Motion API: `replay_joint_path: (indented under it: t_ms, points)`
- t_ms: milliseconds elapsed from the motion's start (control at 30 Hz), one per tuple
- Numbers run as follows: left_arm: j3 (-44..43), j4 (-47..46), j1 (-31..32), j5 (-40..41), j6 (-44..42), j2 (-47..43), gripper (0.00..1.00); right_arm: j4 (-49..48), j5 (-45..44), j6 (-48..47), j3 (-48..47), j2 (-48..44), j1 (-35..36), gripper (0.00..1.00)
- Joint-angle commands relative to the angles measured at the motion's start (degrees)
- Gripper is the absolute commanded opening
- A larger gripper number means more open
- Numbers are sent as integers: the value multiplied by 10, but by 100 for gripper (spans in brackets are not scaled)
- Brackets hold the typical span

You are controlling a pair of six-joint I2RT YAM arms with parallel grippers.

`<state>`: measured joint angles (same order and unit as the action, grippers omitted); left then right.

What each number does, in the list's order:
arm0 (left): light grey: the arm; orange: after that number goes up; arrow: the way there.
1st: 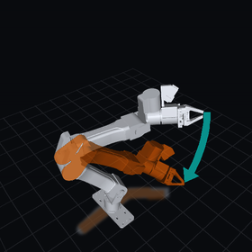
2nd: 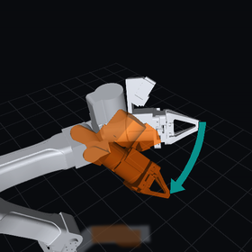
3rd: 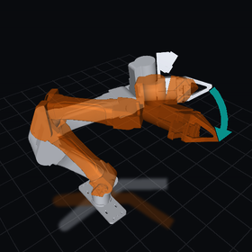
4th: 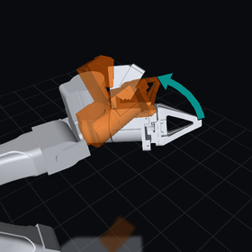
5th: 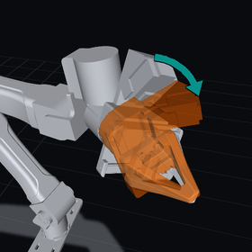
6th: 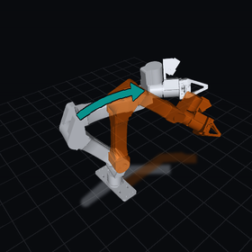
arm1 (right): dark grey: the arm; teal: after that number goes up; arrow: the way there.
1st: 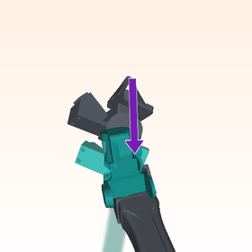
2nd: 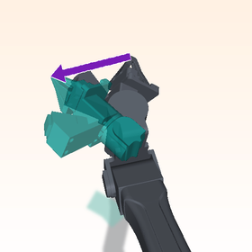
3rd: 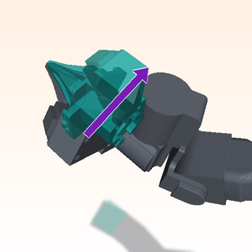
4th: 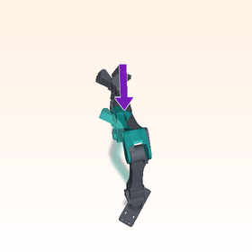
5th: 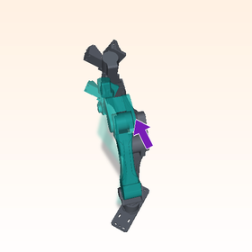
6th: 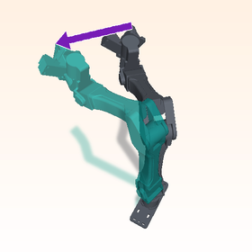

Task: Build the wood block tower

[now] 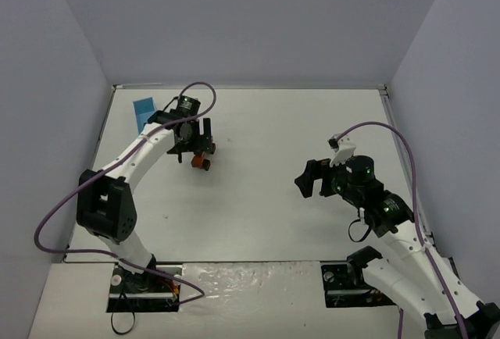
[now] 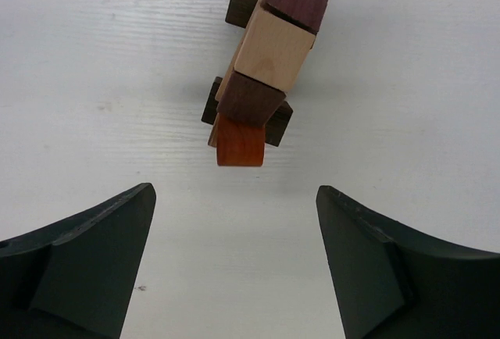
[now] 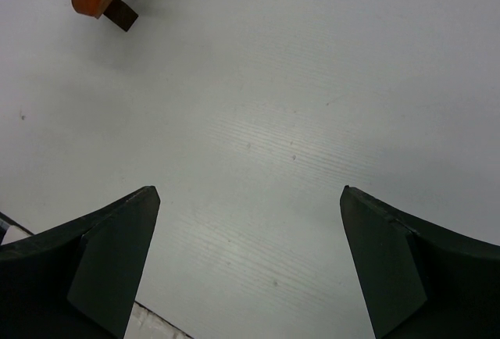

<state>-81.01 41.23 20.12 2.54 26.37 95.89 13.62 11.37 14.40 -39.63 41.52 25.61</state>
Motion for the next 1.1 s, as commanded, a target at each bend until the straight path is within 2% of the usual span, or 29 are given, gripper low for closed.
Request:
replay_joint_path:
  t_ms: [0,167,367,500,633,867,1067]
  points:
    - [-25,24,-7,46,-14,-122,89,-4,-52,-39,-89,-1,3,100]
    - [-32,70,-16,78,-36,-210,96,30,-143,-74,-162,0,3,100]
    - [-12,114,-18,125,-56,-341,97,46,-274,-87,-226,-30,6,100]
    - [6,127,-18,120,-74,-417,97,48,-336,-99,-245,-62,7,100]
    - [41,127,-18,151,-62,-507,97,48,-376,-113,-235,-103,8,100]
    - [92,141,-18,156,-35,-567,97,47,-419,-91,-208,-154,11,100]
    - [119,141,-18,156,-30,-575,97,47,-425,-91,-193,-164,12,100]
